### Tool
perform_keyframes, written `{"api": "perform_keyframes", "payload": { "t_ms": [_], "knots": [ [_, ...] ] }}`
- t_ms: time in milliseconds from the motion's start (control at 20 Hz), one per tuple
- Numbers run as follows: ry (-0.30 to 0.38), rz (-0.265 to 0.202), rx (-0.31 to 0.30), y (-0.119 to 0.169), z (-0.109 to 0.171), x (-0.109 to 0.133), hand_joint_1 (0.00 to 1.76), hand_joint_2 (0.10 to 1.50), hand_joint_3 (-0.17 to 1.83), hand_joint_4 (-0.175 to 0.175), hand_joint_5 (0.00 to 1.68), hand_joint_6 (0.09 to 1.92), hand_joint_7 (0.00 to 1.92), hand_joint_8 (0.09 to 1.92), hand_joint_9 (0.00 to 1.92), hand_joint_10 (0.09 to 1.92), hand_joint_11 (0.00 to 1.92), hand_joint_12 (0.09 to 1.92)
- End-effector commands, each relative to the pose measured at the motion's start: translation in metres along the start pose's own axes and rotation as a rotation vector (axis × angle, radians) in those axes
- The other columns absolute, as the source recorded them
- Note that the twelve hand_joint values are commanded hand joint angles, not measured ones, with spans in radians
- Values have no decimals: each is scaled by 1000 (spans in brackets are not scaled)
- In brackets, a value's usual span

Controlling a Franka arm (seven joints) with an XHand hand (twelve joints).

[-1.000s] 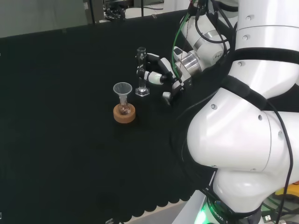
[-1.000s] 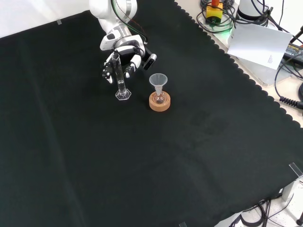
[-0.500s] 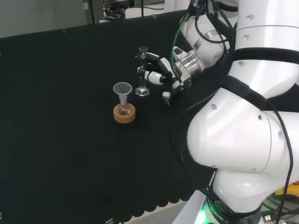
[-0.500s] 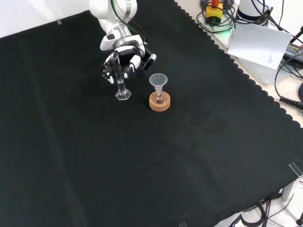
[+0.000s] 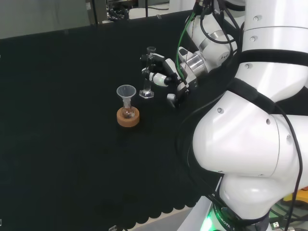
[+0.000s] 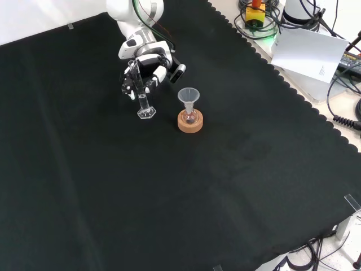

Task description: Pick up the graduated cylinder.

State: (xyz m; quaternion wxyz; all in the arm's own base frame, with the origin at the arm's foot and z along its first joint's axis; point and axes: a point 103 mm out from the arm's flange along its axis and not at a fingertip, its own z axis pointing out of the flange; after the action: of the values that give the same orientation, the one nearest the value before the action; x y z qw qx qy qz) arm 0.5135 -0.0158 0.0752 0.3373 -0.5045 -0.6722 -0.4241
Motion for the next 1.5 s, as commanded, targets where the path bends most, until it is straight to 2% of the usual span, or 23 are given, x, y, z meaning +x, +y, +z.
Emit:
{"api": "perform_keyframes", "payload": {
  "t_ms": [50,450,1150,1350,1500],
  "knots": [
    [-13,-7,14,0,-1,2,1219,1241,-175,1,487,718,582,635,948,396,747,1115],
    [-20,-2,50,-1,5,-1,1197,1137,-175,6,427,677,525,606,907,373,682,1147],
    [-2,-12,-11,-7,2,1,1158,1092,-175,10,437,650,535,609,896,375,647,1183],
    [-14,-11,-25,-7,1,3,1168,1107,-175,11,580,661,608,605,964,375,727,1143],
    [-40,-3,-52,-8,-1,4,1212,1160,-175,8,804,624,791,598,1113,313,892,1045]
  ]
}}
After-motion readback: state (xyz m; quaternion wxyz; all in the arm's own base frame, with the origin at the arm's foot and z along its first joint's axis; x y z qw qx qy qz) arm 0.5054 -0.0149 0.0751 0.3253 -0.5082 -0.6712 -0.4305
